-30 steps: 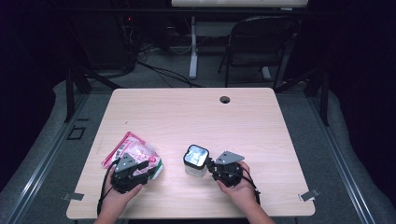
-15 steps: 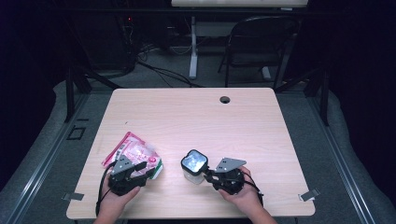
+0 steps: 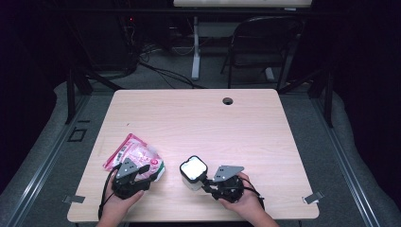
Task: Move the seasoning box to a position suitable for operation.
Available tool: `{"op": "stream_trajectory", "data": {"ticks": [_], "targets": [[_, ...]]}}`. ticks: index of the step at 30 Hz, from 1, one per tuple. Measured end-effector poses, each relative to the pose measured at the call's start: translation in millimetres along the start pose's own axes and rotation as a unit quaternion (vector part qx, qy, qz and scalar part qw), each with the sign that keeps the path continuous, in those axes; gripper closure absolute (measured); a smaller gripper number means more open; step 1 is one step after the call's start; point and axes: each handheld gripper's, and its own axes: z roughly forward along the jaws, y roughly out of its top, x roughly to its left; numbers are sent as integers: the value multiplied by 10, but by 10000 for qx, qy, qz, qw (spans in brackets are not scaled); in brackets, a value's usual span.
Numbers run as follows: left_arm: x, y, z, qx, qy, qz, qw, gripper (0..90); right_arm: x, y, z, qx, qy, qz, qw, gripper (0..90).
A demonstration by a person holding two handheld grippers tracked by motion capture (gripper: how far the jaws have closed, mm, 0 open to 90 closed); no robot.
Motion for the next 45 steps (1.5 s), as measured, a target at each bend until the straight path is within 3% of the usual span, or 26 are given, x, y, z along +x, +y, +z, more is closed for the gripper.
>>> {"op": "stream_trajectory", "data": {"ticks": [4,8,10,13,15,18,20,25,28,30,32,34,35,36,39,41,42,43,45], "targets": [[10,-1,-18,-16,10,-7,10000,530,-15,-7,-11,38,-51,91,9999,735],[10,-3,-23,-65,27,-45,10000,524,-95,-31,-58,53,-261,285,9992,726],[7,-3,-23,-69,25,-44,10000,524,-136,-47,-84,41,-483,380,9981,722],[-5,2,-22,-34,19,-7,10000,524,-196,-67,-106,-9,-926,573,9941,680],[-19,4,-11,-31,27,35,10000,524,-228,-67,-96,-45,-1242,731,9896,664],[-44,9,-1,-12,52,53,10000,520,-229,-60,-75,-59,-1397,793,9870,665],[-115,23,22,25,108,221,9997,518,-205,-42,-38,9,-1536,720,9855,674],[-207,70,87,109,36,373,9992,511,-268,-15,-24,42,-1652,764,9833,713],[-232,109,98,106,38,347,9993,502,-351,6,-52,5,-1520,832,9849,667],[-252,189,95,111,-138,218,9996,487,-380,16,-122,22,-1350,1041,9854,634],[-257,274,116,246,-416,103,9988,472,-376,45,-226,91,-1288,1090,9856,606],[-263,314,129,303,-484,90,9983,454,-371,72,-259,165,-1271,1134,9852,584],[-286,394,165,296,-574,89,9979,445,-372,138,-316,301,-1364,1221,9826,553],[-286,394,165,296,-574,89,9979,443,-372,138,-316,301,-1364,1221,9826,553],[-314,560,234,375,-570,176,9975,438,-414,260,-380,295,-1459,1598,9759,546],[-324,617,271,379,-529,216,9976,439,-447,329,-404,447,-1438,1841,9713,544],[-324,617,271,379,-529,216,9976,440,-447,329,-404,447,-1438,1841,9713,544],[-339,664,305,403,-443,235,9979,441,-490,390,-422,570,-1438,1927,9690,576],[-330,710,348,486,-481,164,9975,446,-521,440,-431,582,-1476,1986,9672,608]]}}
